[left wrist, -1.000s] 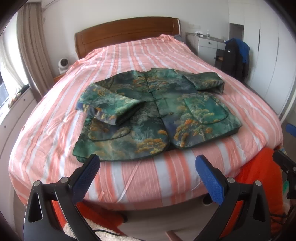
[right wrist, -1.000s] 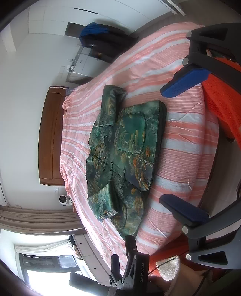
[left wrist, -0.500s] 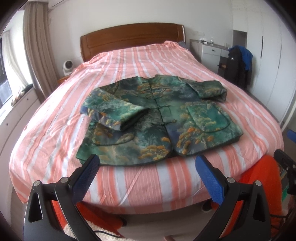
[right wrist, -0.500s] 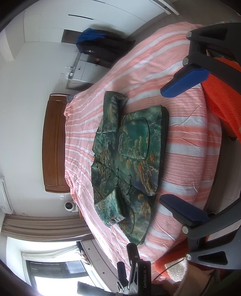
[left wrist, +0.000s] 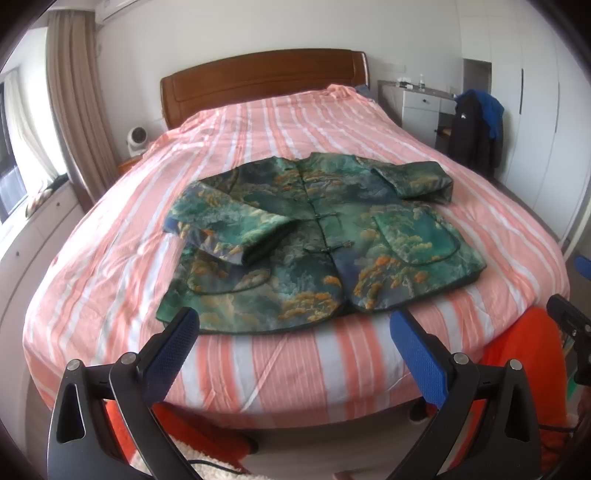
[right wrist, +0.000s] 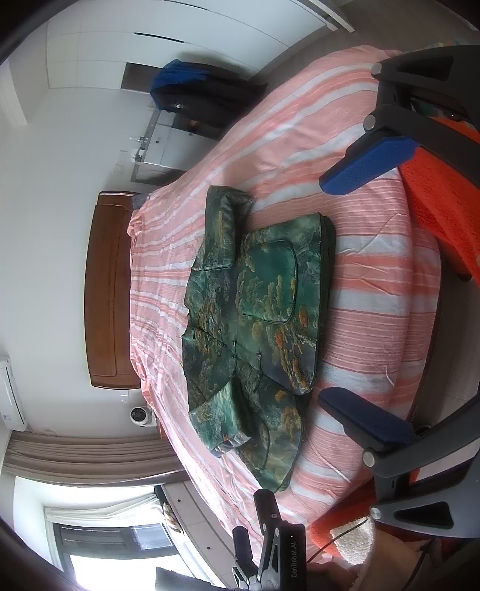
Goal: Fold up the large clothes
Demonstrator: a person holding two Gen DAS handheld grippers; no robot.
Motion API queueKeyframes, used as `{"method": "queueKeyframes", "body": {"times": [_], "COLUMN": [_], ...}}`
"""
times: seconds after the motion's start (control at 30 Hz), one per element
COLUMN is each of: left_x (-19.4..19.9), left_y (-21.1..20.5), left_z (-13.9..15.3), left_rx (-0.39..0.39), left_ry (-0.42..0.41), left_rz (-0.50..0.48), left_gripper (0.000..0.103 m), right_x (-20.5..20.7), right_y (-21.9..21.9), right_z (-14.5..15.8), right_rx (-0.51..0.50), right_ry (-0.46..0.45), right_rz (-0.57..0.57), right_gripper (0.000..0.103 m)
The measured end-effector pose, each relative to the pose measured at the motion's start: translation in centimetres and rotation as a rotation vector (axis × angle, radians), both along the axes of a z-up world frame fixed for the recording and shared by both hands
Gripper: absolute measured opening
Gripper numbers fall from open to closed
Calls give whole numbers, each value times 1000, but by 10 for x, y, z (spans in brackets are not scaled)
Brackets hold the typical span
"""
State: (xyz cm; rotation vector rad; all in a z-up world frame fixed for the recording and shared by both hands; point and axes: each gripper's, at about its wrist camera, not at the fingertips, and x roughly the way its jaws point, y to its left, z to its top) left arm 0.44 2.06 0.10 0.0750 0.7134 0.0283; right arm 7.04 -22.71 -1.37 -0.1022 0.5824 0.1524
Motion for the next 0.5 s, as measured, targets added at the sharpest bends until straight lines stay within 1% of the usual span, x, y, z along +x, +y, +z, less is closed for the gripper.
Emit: {"method": "queueKeyframes", "body": {"times": [0.5], "left_x": [0], "left_y": [-2], "left_z": [1], "left_rx": [-5], "left_ry": [-2], "left_rz": [-4], "left_gripper": [103], "right_x": [0], "right_y": [0], "right_z": [1], "right_rx": [6], "right_ry": [1], "right_rz": [-3], "right_gripper": [103]}}
